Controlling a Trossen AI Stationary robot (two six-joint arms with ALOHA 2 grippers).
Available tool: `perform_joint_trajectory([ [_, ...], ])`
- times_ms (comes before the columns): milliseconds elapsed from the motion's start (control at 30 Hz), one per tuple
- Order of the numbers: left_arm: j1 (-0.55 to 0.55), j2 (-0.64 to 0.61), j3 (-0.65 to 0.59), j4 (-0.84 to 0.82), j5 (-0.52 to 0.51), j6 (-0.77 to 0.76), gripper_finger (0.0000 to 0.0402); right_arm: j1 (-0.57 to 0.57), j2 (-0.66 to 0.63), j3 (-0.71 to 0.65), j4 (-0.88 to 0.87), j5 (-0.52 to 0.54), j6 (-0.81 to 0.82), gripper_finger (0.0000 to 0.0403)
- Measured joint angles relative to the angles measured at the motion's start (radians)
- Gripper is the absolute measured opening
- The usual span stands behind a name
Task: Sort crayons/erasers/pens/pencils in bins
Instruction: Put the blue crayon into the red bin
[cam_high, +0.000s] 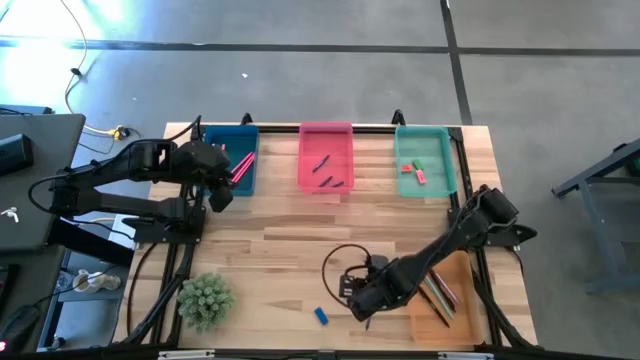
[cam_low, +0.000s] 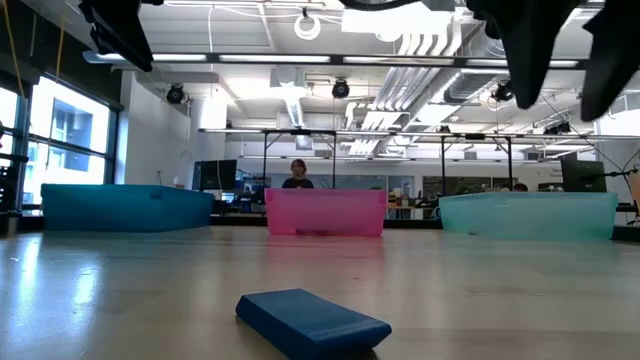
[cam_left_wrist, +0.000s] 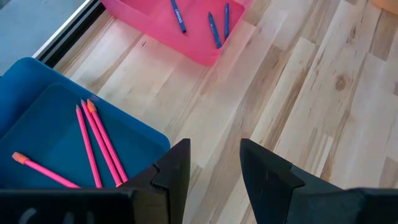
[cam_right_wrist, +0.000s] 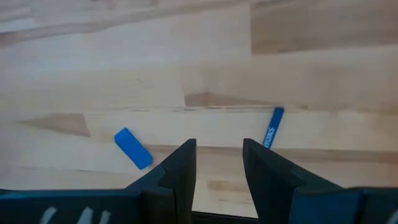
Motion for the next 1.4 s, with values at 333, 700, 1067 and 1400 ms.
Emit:
perform_joint_trajectory([
  [333, 0.000, 0.000, 0.000, 0.000, 0.000, 0.000, 0.0127, 0.040, 0.075, 0.000, 0.035, -0.047, 0.077, 0.0124],
  [700, 0.000, 0.001, 0.000, 0.001, -0.001, 0.001, 0.0127, 0.050, 0.150, -0.001, 0.063, -0.131, 0.092, 0.0124],
  [1067, 0.000, 0.001, 0.000, 0.001, -0.003, 0.038, 0.0127, 0.050, 0.210, 0.000, 0.065, -0.148, 0.102, 0.0124],
  [1400, 0.000, 0.001, 0.000, 0.001, -0.004, 0.048, 0.0127, 0.049, 0.234, 0.004, 0.054, -0.158, 0.101, 0.0101],
])
